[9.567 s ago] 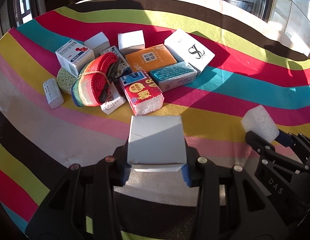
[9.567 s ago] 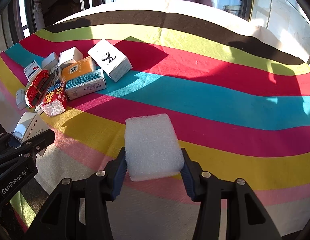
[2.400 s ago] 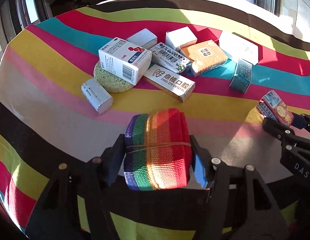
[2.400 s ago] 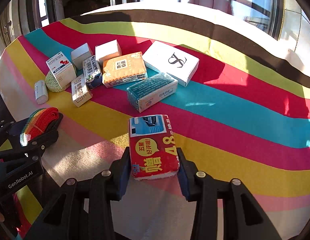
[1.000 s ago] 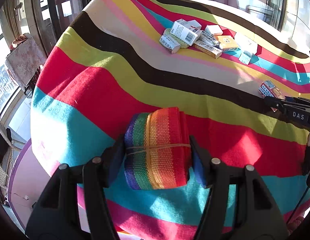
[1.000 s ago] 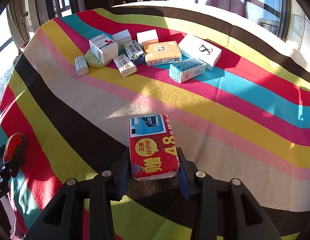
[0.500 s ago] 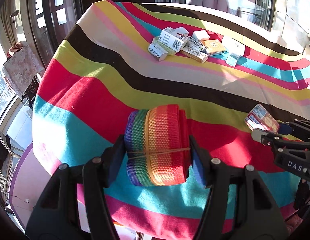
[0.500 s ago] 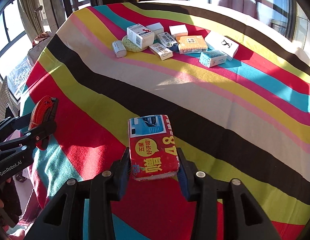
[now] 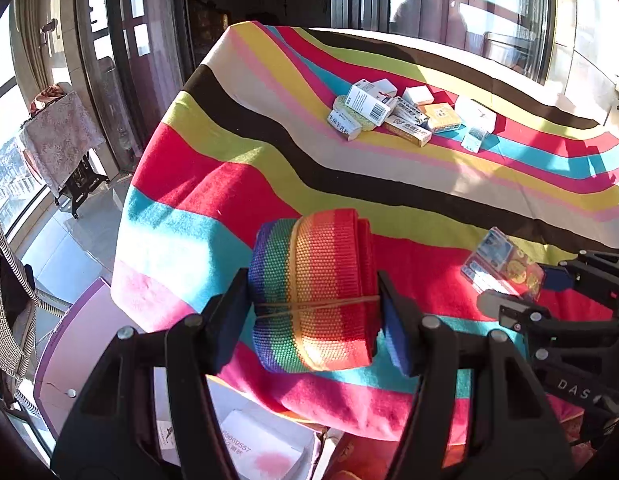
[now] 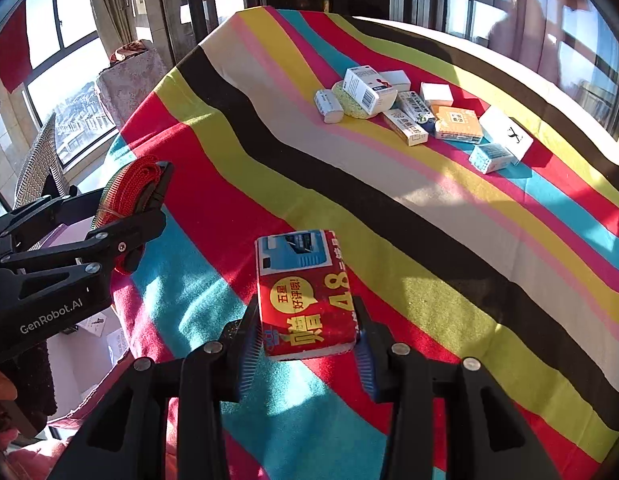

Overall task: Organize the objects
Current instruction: 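Lift the rainbow strap roll and red tissue pack and carry them toward the cardboard box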

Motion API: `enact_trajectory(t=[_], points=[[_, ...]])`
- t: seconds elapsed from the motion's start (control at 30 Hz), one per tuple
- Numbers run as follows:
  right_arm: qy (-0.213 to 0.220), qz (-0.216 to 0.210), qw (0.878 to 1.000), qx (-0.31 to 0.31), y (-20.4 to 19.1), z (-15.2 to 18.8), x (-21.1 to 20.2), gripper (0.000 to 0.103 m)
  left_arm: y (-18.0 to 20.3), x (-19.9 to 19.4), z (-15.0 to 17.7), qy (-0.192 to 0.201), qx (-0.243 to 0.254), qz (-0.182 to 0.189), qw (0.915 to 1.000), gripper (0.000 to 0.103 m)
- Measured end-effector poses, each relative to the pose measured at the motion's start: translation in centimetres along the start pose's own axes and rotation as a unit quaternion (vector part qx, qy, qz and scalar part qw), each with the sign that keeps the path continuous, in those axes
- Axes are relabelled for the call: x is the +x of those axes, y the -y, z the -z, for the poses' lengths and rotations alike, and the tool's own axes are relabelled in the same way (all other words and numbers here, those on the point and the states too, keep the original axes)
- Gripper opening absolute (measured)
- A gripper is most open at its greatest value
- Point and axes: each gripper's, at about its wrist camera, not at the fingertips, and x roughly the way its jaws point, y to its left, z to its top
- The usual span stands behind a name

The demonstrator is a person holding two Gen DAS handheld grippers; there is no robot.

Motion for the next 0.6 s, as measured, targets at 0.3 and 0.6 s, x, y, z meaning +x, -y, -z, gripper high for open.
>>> enact_trajectory(t=[0.3,0.6], points=[[0.005,-0.063,0.995,-0.075,-7.4,0.0,-1.1,0.042,-7.2,-2.9,4.1,-0.018,-0.058,-0.047,0.997,0.064],[-0.027,-0.112,0.98,-0.162,-14.7,0.2,0.4,0.043,-12.3,-3.4,8.1,-0.049,-0.103,-0.099,0.9885,0.064]])
